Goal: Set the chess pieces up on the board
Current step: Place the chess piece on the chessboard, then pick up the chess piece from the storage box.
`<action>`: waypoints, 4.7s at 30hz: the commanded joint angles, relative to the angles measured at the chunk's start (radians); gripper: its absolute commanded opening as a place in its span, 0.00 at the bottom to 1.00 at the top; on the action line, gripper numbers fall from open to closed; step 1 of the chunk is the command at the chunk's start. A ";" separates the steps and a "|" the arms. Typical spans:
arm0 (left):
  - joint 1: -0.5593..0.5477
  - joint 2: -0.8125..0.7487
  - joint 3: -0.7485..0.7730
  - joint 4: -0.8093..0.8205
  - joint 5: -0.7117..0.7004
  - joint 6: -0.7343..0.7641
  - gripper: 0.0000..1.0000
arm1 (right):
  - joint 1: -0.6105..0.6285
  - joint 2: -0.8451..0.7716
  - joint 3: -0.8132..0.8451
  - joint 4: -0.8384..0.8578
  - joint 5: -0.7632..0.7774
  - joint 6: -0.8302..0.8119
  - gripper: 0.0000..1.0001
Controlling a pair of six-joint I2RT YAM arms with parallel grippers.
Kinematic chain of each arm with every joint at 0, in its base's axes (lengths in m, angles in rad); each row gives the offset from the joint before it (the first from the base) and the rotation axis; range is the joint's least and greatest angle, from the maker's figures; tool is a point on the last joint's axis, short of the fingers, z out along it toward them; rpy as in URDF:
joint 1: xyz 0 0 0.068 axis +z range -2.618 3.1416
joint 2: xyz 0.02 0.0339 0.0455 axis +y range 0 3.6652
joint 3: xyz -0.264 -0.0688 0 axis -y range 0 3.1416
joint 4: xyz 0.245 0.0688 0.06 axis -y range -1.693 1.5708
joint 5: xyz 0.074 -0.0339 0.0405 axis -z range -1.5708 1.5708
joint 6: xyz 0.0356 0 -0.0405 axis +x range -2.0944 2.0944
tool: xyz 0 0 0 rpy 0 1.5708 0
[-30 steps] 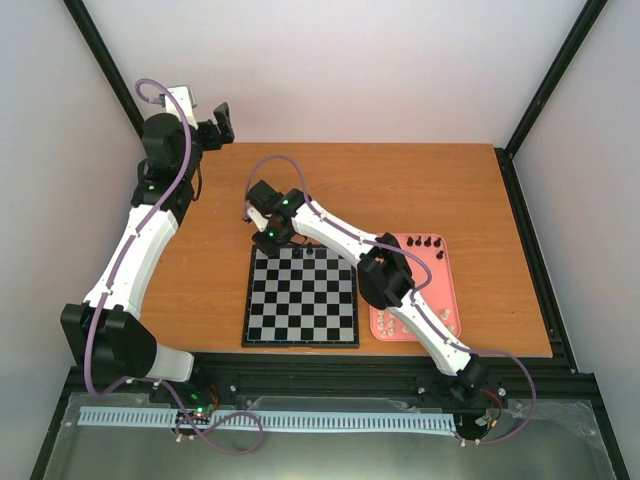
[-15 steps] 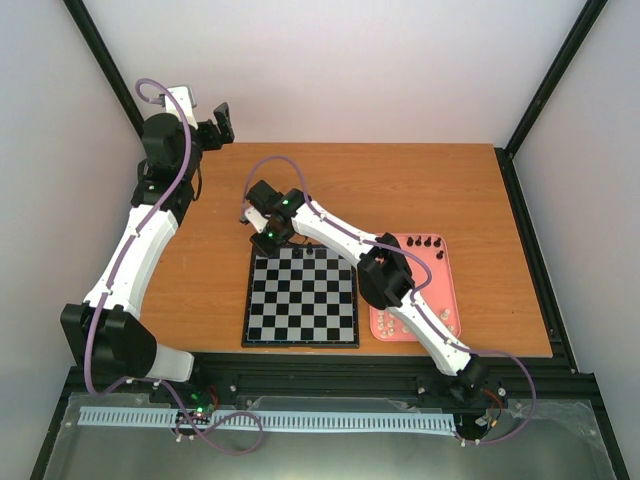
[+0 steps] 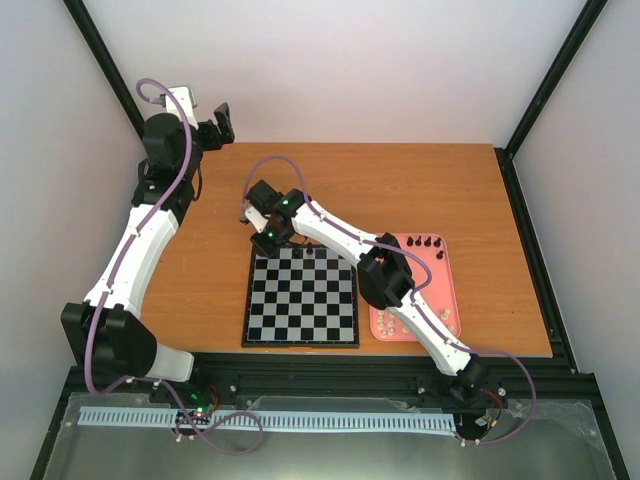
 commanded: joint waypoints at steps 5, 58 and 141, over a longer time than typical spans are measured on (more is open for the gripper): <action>0.001 0.010 0.016 0.024 -0.003 0.025 1.00 | 0.008 -0.058 -0.043 0.037 0.030 -0.025 0.39; 0.000 0.073 0.037 0.056 0.097 -0.007 1.00 | -0.507 -0.938 -1.242 0.319 0.572 0.240 0.67; 0.000 0.138 0.063 0.042 0.085 0.001 1.00 | -0.605 -0.723 -1.136 0.348 0.428 0.194 0.03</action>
